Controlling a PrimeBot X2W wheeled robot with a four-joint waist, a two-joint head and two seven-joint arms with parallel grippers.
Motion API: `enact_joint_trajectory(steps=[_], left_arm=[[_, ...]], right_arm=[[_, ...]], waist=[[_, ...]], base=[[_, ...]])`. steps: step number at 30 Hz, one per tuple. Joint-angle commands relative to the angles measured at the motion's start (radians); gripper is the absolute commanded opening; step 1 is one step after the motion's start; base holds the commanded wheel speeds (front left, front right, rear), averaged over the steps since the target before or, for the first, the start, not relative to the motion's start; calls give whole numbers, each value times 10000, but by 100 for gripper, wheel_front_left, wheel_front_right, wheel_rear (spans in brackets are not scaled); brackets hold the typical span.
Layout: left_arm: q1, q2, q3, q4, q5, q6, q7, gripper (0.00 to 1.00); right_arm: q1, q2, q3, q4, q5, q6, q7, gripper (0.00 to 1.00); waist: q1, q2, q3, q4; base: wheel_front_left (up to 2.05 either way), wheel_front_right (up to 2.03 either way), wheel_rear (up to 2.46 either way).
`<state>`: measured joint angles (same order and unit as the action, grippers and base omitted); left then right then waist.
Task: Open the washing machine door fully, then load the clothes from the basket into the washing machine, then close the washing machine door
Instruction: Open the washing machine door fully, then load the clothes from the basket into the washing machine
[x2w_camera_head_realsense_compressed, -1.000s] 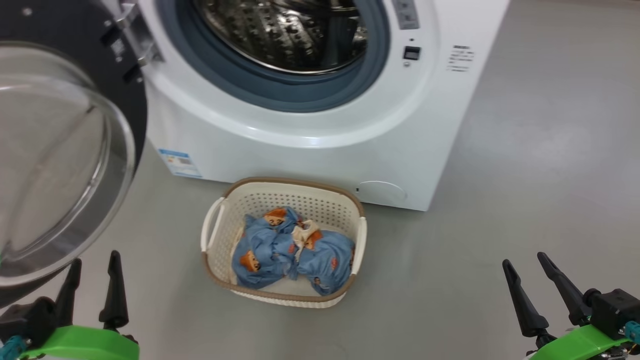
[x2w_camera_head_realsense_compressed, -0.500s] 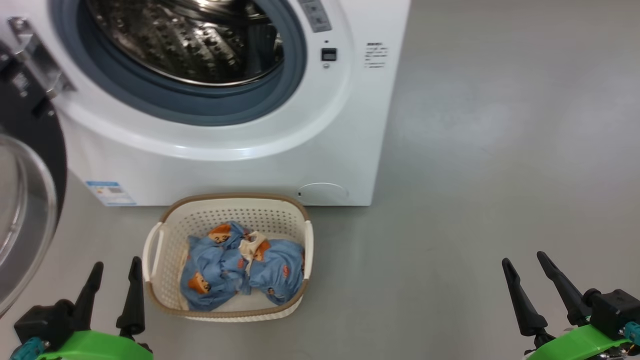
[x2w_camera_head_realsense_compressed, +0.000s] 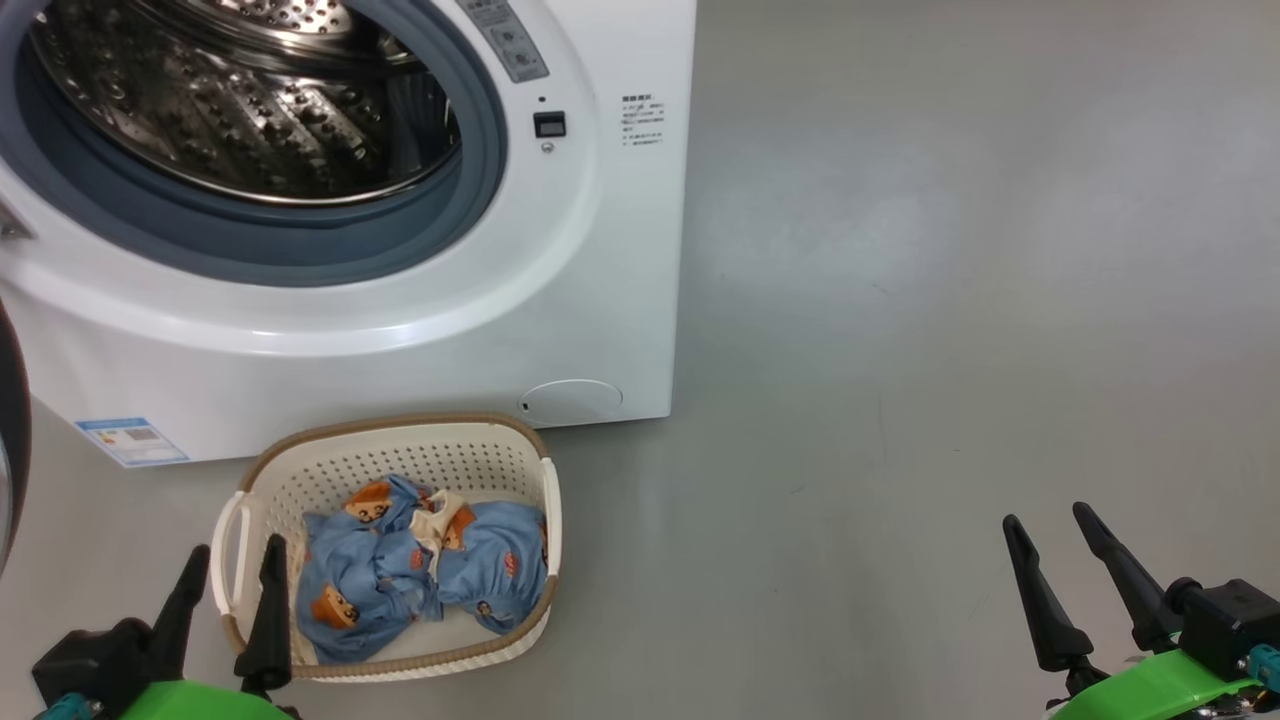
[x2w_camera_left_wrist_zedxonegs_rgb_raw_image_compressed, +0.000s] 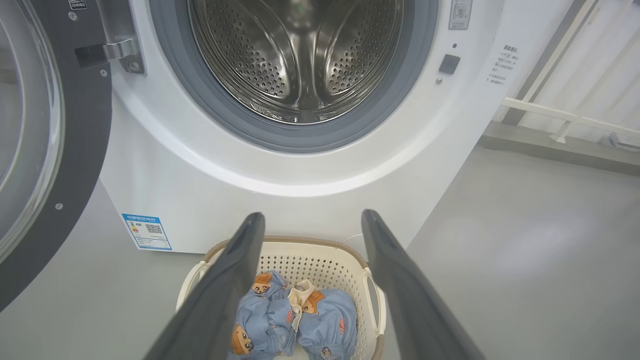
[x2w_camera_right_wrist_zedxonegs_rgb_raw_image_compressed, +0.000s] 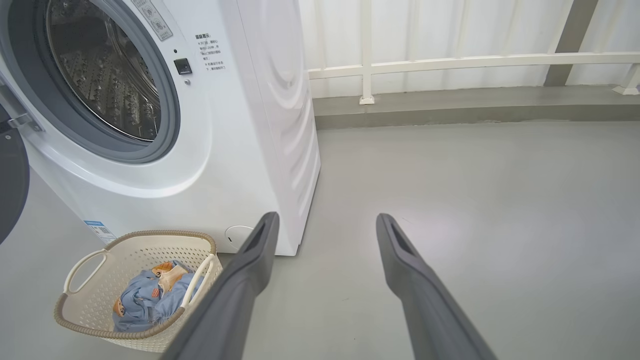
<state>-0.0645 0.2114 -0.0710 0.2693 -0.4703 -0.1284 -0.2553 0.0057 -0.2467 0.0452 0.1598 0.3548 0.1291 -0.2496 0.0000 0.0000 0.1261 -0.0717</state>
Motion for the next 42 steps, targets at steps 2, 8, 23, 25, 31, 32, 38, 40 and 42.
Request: enact_joint_trajectory(steps=[2,8,23,25,31,32,38,40,42], left_arm=[[-80,320,343,-264,-48,-23,-65,100],[-46,272,462,-263,-91,-23,-65,100],[-185,418,357,-176,-507,-23,-65,100],[-208,444,323,-175,-523,-23,-65,100],[-289,512,255,-210,-508,-23,-65,100],[-307,523,253,-221,-493,-23,-65,100],[-381,525,281,-230,-441,-23,-65,100],[-408,520,290,-238,-407,-23,-65,100],[-432,504,303,-226,-379,-23,-65,100]], right_arm=[[125,-124,120,-251,-37,16,-122,100],[144,-108,78,-263,-40,16,-122,100],[71,-88,89,-273,-59,16,-122,100],[64,-83,91,-273,-62,16,-122,100],[19,-46,110,-281,-62,16,-122,100],[11,-37,112,-283,-63,16,-122,100],[0,11,96,-283,-66,16,-122,100],[-8,25,98,-286,-67,16,-122,100],[-21,44,102,-287,-68,16,-122,100]], waist=[[0,0,-36,-64],[0,0,-63,-43],[0,0,9,45],[0,0,23,42],[0,0,101,33],[0,0,114,33],[0,0,139,63],[0,0,150,81],[0,0,159,104]], base=[[0,0,0],[0,0,0],[13,-44,31],[57,-148,91],[62,-152,90],[75,-149,74],[77,-122,45],[65,-75,10],[43,-43,0]])
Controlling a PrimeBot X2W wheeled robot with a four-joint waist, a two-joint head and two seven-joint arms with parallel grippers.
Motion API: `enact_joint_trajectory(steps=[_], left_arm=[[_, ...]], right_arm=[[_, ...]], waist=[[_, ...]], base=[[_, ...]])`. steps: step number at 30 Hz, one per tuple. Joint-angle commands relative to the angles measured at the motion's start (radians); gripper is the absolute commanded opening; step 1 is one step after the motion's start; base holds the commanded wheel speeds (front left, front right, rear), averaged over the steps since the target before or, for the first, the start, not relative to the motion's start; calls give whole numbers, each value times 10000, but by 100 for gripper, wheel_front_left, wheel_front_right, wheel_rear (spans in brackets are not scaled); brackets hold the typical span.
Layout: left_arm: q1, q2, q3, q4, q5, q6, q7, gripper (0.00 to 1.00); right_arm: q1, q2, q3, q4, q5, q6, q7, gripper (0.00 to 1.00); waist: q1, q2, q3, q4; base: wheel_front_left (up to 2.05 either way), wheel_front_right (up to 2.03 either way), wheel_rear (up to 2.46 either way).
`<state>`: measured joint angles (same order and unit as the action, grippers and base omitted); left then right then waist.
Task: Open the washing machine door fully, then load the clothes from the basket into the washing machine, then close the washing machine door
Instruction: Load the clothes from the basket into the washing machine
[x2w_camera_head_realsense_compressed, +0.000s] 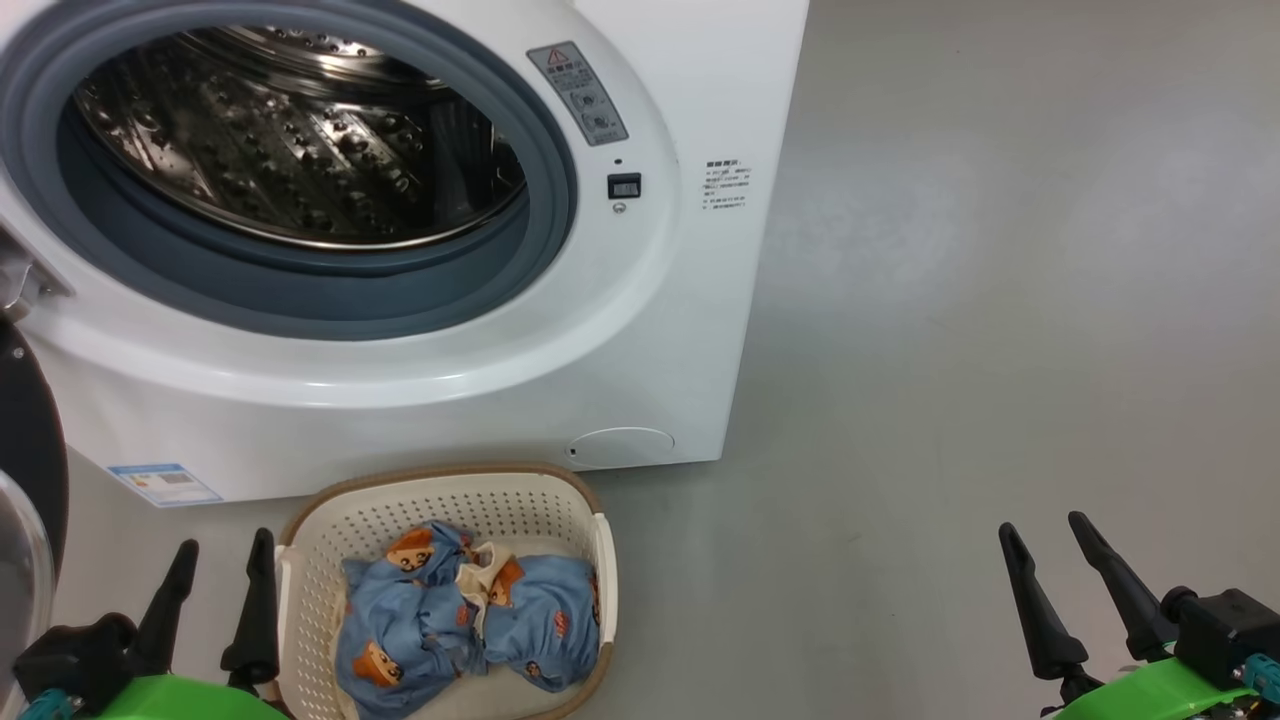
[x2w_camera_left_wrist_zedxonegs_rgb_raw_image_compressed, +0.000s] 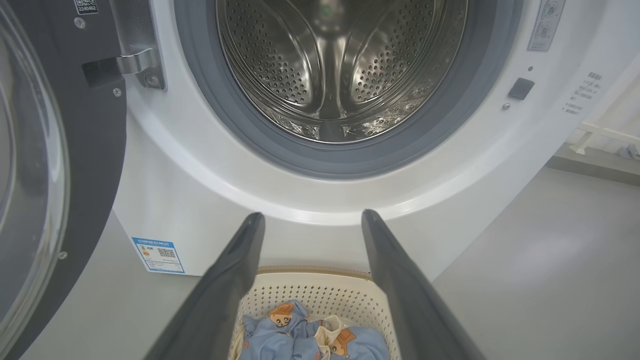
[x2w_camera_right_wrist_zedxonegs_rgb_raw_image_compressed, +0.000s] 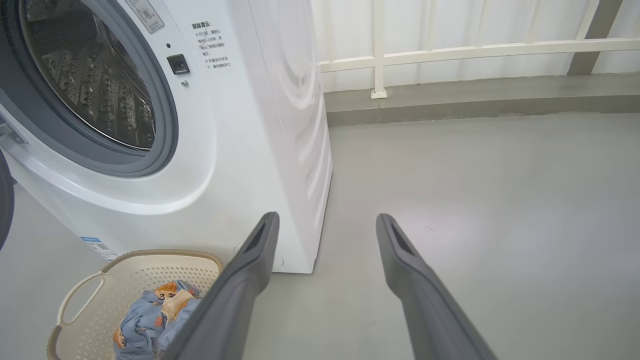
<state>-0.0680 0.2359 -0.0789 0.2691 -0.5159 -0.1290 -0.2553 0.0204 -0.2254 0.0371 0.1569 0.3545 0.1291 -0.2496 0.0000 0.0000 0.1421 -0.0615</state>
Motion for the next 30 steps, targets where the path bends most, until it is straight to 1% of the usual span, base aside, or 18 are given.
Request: enact_joint_trajectory(steps=[1,9,18,24,30], left_arm=[[-404,246,383,-223,87,-17,-65,100],[-386,143,287,-157,113,-17,-65,100],[-461,-15,-2,466,349,-17,-65,100],[-783,-200,-398,1505,395,-17,-65,100],[-1696,-159,-1020,2955,315,-17,-65,100]], right_arm=[[-174,-159,189,-257,-66,16,-122,100],[-234,-112,271,-253,-73,16,-122,100],[-386,-17,395,-291,-84,16,-122,100],[-614,117,551,-327,-84,16,-122,100],[-939,248,704,-363,-109,16,-122,100]], waist=[[0,0,5,14],[0,0,50,83],[0,0,293,43],[0,0,736,-89],[0,0,1449,-176]], base=[[22,-22,0],[1,-1,0],[0,0,0],[0,0,0],[0,0,0]])
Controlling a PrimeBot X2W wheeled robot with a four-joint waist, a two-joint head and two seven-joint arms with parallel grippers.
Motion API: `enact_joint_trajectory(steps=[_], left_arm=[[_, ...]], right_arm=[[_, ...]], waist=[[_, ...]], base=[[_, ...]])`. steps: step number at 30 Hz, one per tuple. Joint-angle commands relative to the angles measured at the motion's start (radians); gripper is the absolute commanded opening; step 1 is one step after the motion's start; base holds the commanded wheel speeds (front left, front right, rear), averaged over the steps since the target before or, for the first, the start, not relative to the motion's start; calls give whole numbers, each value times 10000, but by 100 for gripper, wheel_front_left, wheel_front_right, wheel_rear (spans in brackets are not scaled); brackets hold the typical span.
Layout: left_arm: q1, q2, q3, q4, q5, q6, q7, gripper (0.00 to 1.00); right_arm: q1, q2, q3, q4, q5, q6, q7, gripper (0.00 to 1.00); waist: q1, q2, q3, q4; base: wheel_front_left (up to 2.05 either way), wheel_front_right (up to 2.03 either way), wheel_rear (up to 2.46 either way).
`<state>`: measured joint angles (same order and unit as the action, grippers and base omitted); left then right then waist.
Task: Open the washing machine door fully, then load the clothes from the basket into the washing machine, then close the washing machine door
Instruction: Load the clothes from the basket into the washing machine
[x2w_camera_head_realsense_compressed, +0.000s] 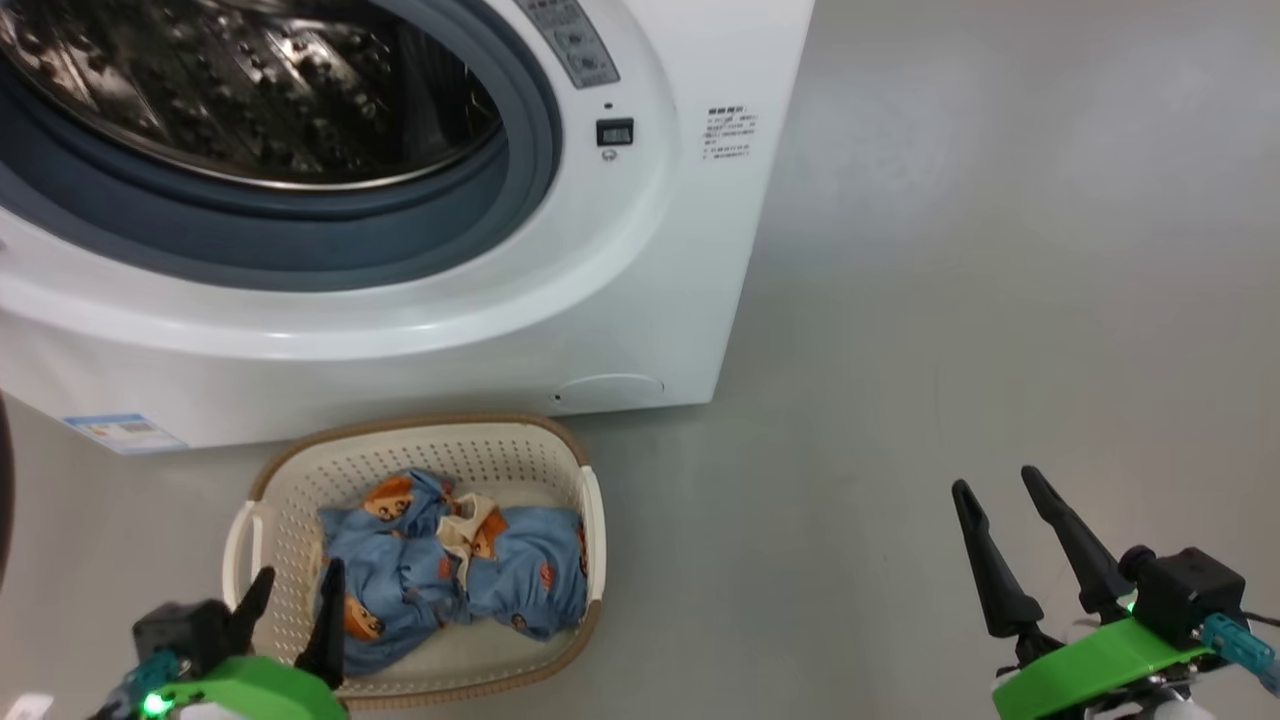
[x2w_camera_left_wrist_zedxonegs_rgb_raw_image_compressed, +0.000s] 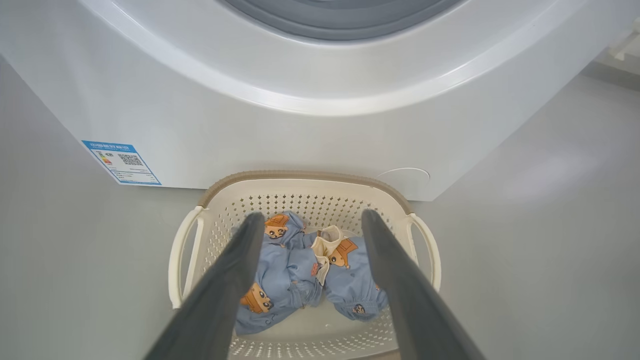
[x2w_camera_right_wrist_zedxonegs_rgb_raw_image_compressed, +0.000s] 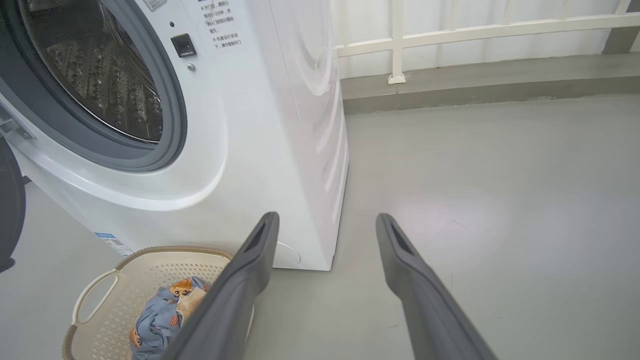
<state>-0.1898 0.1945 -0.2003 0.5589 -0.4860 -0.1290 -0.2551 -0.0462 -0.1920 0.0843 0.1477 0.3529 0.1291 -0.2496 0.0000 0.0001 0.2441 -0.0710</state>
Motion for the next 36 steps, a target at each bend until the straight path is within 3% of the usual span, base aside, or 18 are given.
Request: enact_joint_trajectory(steps=[1,22,36], left_arm=[[-660,278,62,291,-32,-17,-67,100],[-4577,910,-2908,4618,-1235,-17,-48,100],[-6406,1362,-4714,5952,-2174,-17,546,100]], right_arm=[[-342,-61,250,-286,-101,16,-122,100],[-1859,260,503,-594,-298,16,-122,100],[-2634,462,660,-849,-411,16,-122,100]], waist=[[0,-1,564,-96],[0,-1,3371,-347],[0,-1,4956,-545]], base=[[0,0,0],[0,0,0],[0,0,0]])
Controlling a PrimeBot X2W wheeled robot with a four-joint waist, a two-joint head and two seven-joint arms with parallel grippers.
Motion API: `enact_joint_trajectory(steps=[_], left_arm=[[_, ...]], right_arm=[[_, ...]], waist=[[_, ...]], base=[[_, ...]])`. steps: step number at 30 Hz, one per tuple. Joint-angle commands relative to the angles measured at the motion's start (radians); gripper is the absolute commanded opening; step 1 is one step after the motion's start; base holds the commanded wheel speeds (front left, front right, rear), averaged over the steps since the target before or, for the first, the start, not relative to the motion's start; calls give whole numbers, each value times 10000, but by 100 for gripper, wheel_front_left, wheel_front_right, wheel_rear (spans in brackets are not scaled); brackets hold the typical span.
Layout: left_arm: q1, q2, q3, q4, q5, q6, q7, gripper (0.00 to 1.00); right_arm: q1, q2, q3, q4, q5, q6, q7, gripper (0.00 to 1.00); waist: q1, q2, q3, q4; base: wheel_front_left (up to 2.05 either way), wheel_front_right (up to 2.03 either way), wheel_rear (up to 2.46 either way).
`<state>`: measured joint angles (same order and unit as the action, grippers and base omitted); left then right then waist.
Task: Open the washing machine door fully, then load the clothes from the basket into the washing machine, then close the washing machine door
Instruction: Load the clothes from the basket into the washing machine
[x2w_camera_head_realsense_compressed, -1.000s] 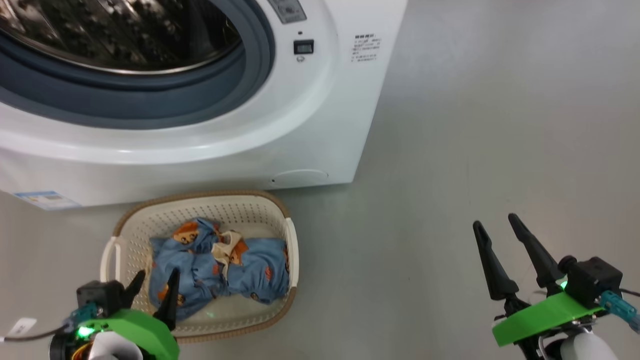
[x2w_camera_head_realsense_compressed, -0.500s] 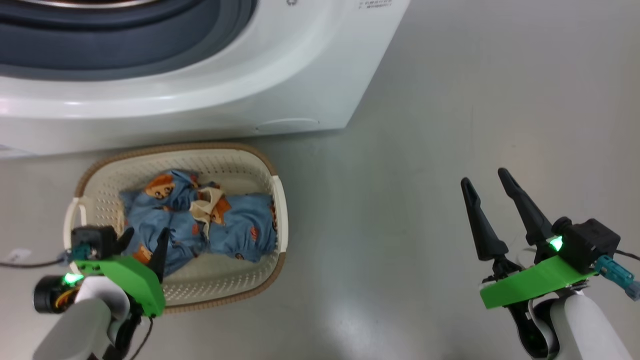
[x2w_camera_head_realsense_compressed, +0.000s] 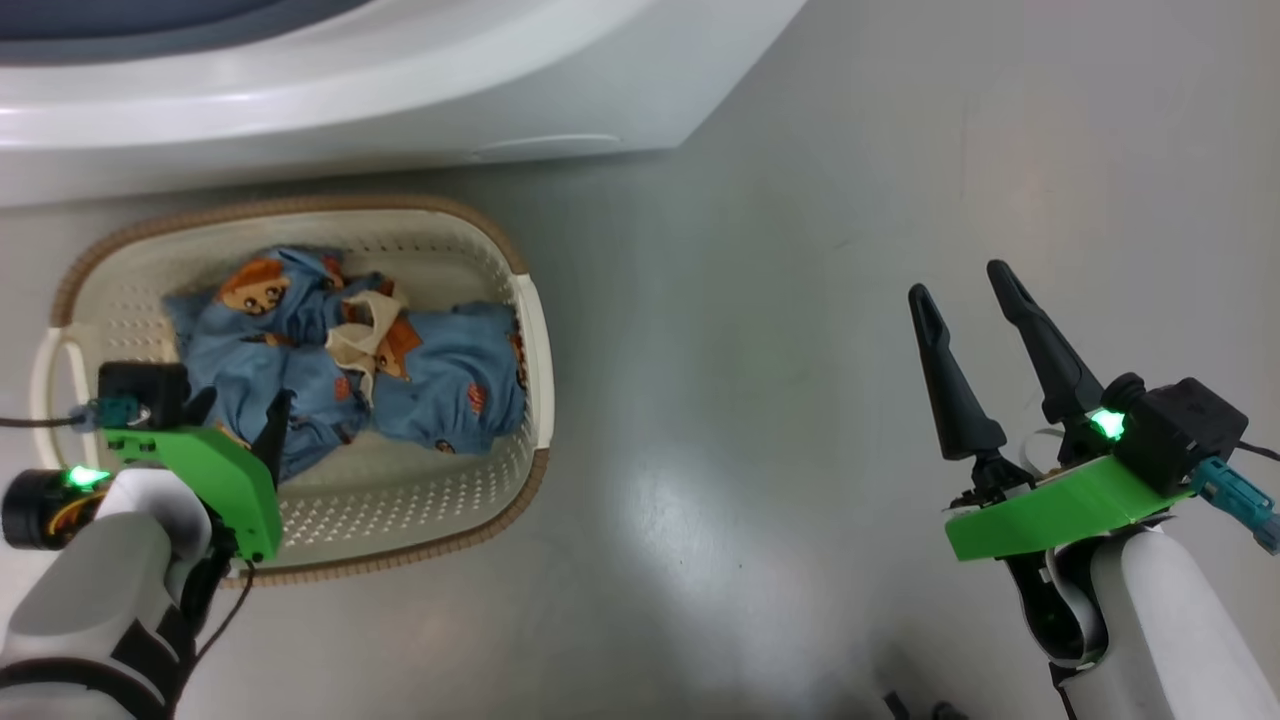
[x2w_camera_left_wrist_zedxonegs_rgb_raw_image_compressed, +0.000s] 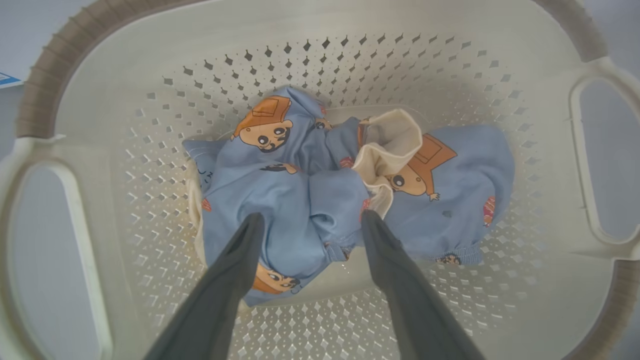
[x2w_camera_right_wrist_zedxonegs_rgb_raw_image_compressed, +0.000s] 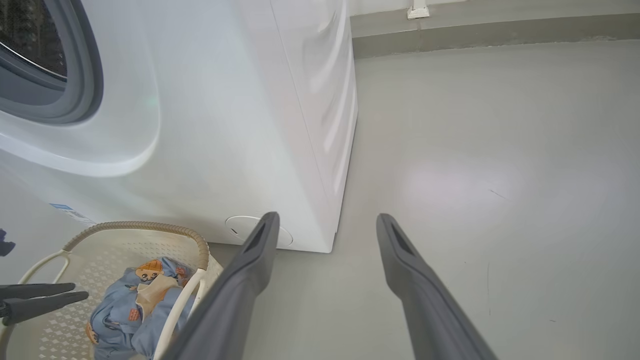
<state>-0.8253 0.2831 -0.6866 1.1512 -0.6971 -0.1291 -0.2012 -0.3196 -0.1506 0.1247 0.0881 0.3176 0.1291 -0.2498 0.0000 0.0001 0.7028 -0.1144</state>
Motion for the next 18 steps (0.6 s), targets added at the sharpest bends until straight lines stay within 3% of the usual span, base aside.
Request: enact_joint_trajectory(steps=[1,18], left_arm=[[-121,499,46,75,-113,-15,57,100],[-1130,978,-1363,512,-737,-15,687,100]], right_arm=[[67,68,260,-273,-63,16,-120,100],[-422,320,375,-486,-90,16,-120,100]], waist=[[0,-1,456,-126],[0,-1,1554,-401]], base=[[0,0,0],[0,0,0]])
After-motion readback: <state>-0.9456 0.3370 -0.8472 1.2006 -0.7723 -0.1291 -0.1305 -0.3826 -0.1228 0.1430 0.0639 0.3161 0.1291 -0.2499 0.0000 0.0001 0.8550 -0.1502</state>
